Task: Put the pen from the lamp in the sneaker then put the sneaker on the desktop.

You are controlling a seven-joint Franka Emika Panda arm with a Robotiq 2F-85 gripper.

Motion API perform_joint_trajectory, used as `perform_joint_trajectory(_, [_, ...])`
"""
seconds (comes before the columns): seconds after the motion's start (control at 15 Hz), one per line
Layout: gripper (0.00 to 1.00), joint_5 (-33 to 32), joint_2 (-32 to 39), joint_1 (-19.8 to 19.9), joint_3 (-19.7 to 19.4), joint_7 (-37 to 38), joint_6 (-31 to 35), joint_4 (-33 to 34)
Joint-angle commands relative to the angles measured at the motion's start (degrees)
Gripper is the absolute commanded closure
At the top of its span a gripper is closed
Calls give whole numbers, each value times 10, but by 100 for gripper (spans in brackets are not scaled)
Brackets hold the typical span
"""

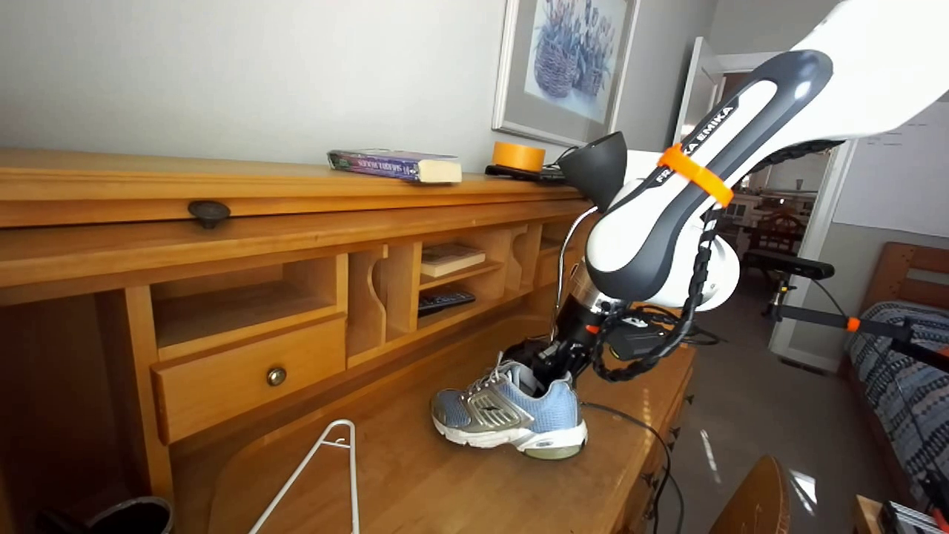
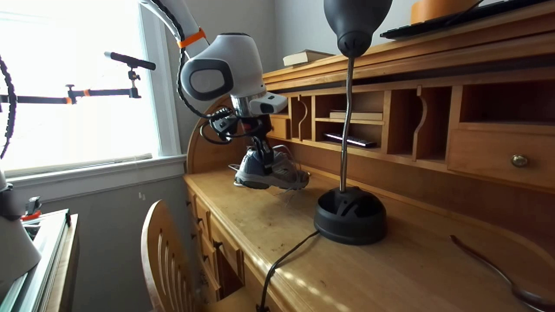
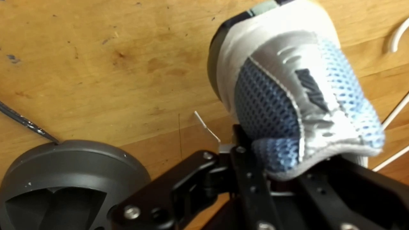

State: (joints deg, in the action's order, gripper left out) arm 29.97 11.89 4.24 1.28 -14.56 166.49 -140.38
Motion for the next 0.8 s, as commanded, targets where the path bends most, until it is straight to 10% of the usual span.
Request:
perform_joint_trajectory(0.0, [97, 38, 39, 22, 19, -47, 27, 22])
perform_joint_trajectory(0.27, [93, 24, 72, 28, 14, -52, 44, 29])
perform_joint_trajectory(0.33, [63, 21, 77, 29, 13, -51, 48, 31])
perform_joint_trajectory(0.73, [31, 14, 69, 21, -2, -22, 24, 37])
